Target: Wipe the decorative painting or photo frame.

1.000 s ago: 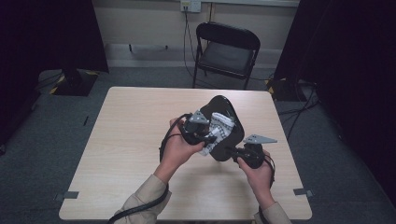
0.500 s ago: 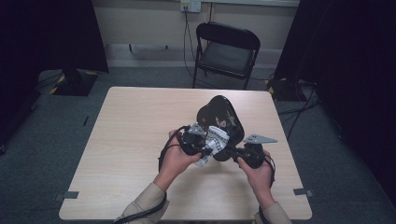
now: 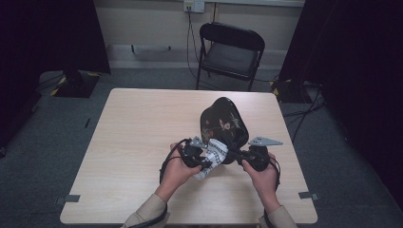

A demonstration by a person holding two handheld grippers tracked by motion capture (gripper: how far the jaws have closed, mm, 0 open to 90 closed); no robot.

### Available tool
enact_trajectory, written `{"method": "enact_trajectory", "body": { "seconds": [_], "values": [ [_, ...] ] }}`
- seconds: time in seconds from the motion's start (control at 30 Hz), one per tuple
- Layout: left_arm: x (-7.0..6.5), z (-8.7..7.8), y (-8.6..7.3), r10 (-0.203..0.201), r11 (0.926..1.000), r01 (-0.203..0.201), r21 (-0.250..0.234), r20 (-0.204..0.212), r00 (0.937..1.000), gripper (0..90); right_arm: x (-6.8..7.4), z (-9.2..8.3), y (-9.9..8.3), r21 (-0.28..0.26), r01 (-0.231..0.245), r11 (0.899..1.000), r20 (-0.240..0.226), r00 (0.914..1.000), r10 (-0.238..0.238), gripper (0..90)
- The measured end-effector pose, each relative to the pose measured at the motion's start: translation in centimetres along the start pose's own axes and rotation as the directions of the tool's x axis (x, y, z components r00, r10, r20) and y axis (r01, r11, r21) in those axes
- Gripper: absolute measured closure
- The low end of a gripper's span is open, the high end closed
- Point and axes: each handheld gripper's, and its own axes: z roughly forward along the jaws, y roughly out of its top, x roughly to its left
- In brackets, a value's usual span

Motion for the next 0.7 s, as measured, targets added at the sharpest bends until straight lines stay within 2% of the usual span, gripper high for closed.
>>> {"method": "enact_trajectory", "body": {
  "seconds": [0.43, 0.6, 0.7],
  "values": [
    [-0.2, 1.4, -2.3, -0.028, 0.999, 0.027, 0.036, 0.019, 0.9994, 75.4, -0.1, -0.1, 0.0, -0.004, -0.004, 1.0, -0.005, 1.0, 0.004, 77.8],
    [-0.3, 0.4, -1.4, -0.021, 0.9998, 0.021, 0.005, 0.017, 0.9996, 75.3, 0.0, -0.1, 0.0, -0.003, -0.003, 1.0, -0.004, 1.0, 0.003, 77.8],
    [-0.5, -1.0, 0.1, 0.001, 0.9996, -0.001, -0.029, 0.005, 1.0, 75.3, 0.0, -0.1, 0.1, -0.003, -0.004, 1.0, -0.004, 1.0, 0.004, 77.9]
  ]
}}
